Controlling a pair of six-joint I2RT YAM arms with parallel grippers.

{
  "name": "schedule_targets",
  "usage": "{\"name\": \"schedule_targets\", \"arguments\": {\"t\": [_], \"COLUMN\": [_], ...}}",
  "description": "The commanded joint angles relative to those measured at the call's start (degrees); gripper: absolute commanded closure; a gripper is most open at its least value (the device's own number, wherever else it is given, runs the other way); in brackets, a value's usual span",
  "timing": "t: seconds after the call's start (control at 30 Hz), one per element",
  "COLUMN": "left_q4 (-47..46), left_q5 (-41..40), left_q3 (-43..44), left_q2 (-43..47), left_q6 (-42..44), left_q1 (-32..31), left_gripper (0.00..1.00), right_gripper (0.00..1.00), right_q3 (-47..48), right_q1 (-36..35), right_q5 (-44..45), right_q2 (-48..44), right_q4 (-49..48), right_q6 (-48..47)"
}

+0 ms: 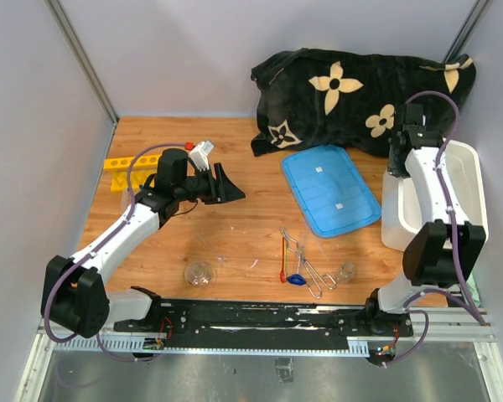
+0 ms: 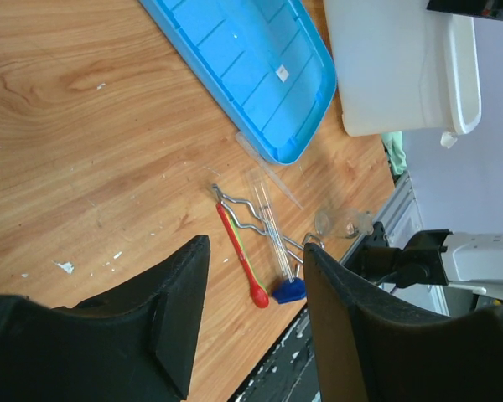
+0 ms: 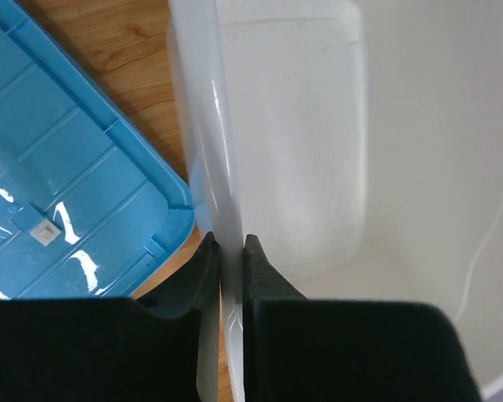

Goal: Organize the chemistry lab equipment
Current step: Pick up the storage box at the center of the board.

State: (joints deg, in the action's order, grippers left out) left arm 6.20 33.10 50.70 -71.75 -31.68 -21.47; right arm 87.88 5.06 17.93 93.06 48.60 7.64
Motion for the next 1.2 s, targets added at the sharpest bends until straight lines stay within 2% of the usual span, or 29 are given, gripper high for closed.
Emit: {"name": "schedule_targets", "arguments": {"t": [0.0, 0.27, 0.5, 0.7, 0.93, 1.07, 1.17], "left_q4": [-0.4, -1.1, 0.5, 8.6, 16.4, 18.9, 22.0], "left_q5": [0.7, 1.3, -1.5, -12.3, -29.8, -35.8, -38.1], "left_q3": [0.6, 0.3, 0.3, 2.7, 6.1, 9.1, 12.3], "left_q2": [-0.1, 0.1, 3.6, 9.6, 21.4, 26.7, 27.8], "left_q6": [0.4, -0.2, 0.1, 3.8, 3.4, 3.0, 3.6], "left_q1": [-0.3, -0.4, -0.4, -0.3, -0.4, -0.4, -0.4], "left_gripper": [0.48, 0.49, 0.49, 0.47, 0.44, 0.38, 0.37], "right_gripper": [0.99, 0.99, 0.99, 0.99, 0.99, 0.99, 0.99], "right_q3": [0.2, 1.1, 6.1, 6.6, 4.1, 2.3, 2.7], "right_q1": [-1.9, -10.3, -25.5, -36.2, -42.7, -47.3, -50.4], "right_q5": [15.5, 30.2, 37.2, 31.6, 22.1, 17.6, 14.1], "right_q2": [-8.9, -19.1, -22.1, -19.0, -14.3, -10.8, -6.9], "right_q4": [1.6, -0.6, -7.8, -17.7, -25.8, -31.5, -34.4], "right_q6": [2.1, -2.3, -12.1, -21.9, -26.1, -30.7, -33.1]}}
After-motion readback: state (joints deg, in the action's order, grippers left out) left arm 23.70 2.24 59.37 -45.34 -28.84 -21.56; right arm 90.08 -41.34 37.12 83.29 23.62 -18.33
